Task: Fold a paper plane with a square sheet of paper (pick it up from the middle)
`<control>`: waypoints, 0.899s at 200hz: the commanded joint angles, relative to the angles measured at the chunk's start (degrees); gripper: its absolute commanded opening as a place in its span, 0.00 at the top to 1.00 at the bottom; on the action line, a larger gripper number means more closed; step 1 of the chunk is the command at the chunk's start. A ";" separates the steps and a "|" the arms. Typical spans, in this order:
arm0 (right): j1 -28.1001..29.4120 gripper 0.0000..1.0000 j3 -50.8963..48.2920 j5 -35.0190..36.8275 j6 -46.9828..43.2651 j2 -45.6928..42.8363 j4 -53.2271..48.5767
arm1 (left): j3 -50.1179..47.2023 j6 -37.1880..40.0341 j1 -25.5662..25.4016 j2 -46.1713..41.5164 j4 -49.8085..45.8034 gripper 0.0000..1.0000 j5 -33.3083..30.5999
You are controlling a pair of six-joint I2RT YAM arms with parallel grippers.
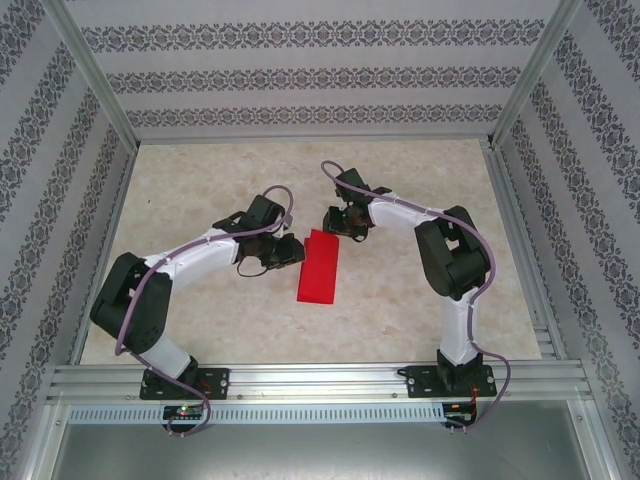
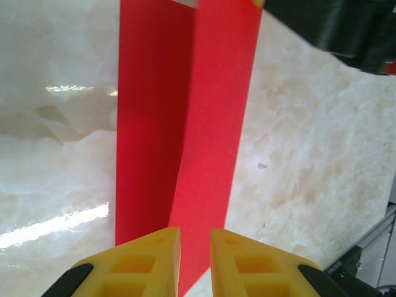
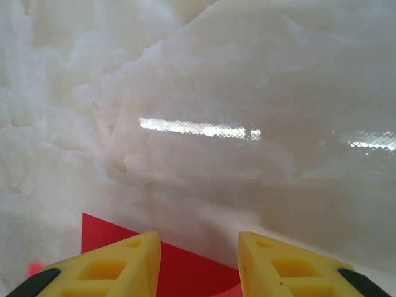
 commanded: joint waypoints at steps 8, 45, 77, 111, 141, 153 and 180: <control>-0.15 0.64 0.06 -0.17 0.34 -0.74 -3.37 | -1.72 -1.36 -2.67 -4.53 7.18 0.79 1.93; 0.09 0.66 -5.39 0.66 4.60 -4.92 -4.03 | -2.21 -3.05 -7.05 -5.69 8.42 0.79 1.49; 0.38 0.67 -9.71 0.76 8.26 -9.44 -3.23 | -3.69 -3.91 -9.18 -8.69 5.85 0.79 -5.02; -0.44 0.61 -13.48 6.29 11.83 -15.73 -3.33 | -5.53 -4.09 -10.13 -10.08 4.01 0.77 -7.12; -2.32 0.53 -20.24 11.37 15.89 -22.64 -4.75 | -7.25 -3.74 -10.41 -10.97 2.21 0.74 -9.59; -3.02 0.51 -23.38 12.75 17.04 -25.24 -5.82 | -7.82 -3.56 -10.42 -11.39 1.74 0.73 -10.68; -4.39 0.45 -30.67 14.30 18.82 -31.57 -6.64 | -8.91 -3.56 -10.36 -11.09 1.67 0.72 -11.74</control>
